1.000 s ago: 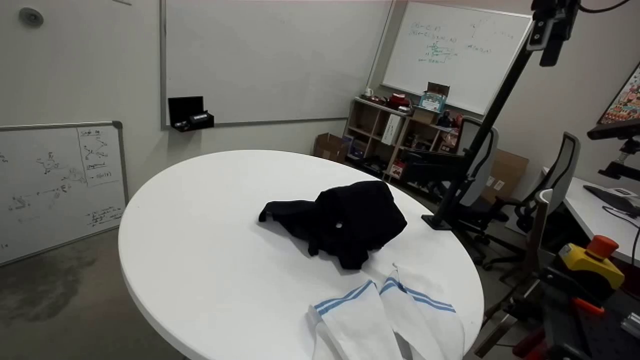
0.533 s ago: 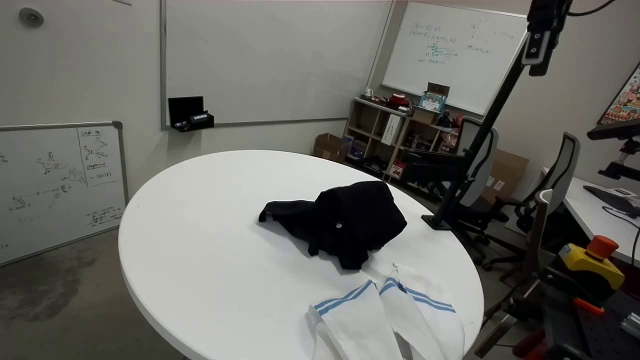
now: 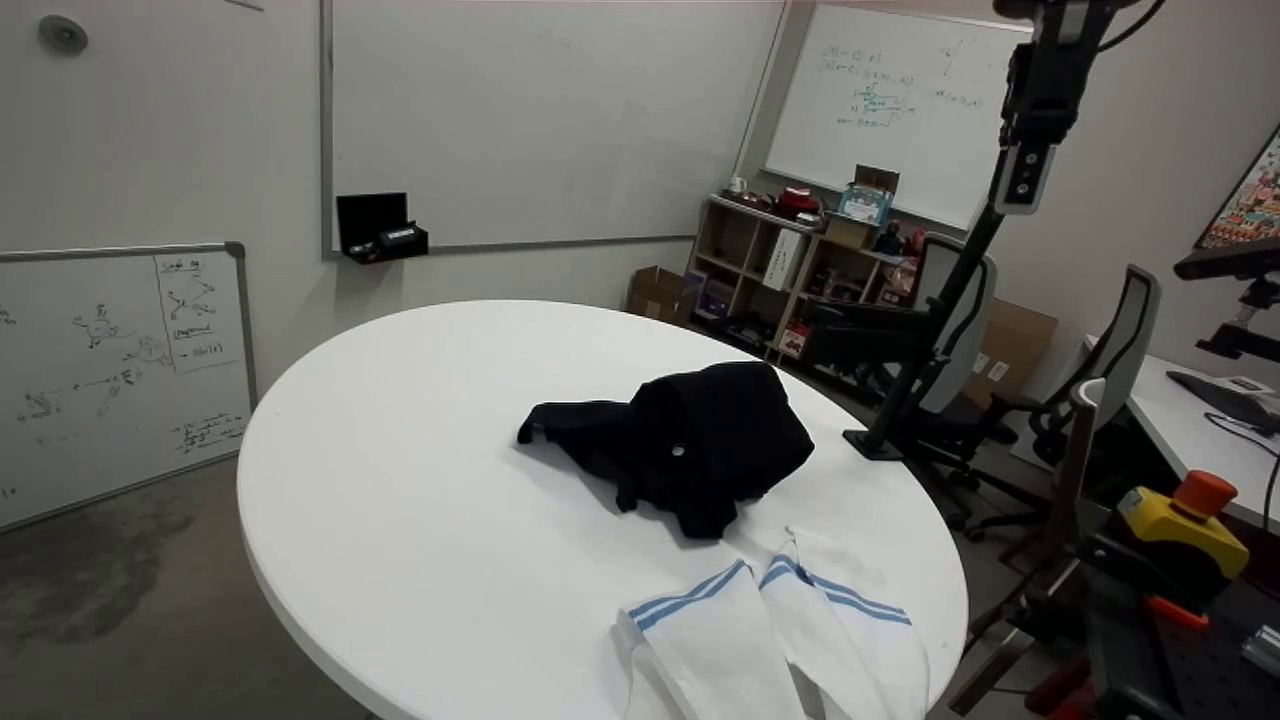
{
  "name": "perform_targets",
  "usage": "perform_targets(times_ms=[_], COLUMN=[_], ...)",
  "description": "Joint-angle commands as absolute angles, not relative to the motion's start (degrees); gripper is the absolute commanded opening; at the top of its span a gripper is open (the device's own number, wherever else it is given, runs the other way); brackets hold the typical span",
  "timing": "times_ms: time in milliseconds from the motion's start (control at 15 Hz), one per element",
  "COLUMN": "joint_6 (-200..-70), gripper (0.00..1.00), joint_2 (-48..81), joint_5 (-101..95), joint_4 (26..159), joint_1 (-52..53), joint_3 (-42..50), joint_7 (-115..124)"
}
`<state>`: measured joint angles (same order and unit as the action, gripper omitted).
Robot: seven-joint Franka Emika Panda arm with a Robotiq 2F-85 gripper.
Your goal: Hang the white cloth on the stand
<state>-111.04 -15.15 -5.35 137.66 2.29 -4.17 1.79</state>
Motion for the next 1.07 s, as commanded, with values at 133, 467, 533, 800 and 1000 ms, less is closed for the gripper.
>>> perform_targets(times_ms=[133, 467, 533, 800, 1000], joint_6=[-118.69, -126.74, -128.52, -134.70, -137.28], gripper=[1.00, 1.00, 1.00, 1.00, 1.00], joint_2=[-7.90, 2.13, 4.28, 10.85, 14.59], joint_5=[-8.24, -9.62, -10.39, -15.62, -19.40], joint_4=[139.13, 138.44, 138.05, 137.43, 137.02], joint_1=[5.54, 7.44, 7.68, 9.46, 11.17], joint_3=[-6.54, -8.56, -8.74, -8.46, -7.62], joint_7=[-3.39, -1.51, 0.04, 6.34, 11.09])
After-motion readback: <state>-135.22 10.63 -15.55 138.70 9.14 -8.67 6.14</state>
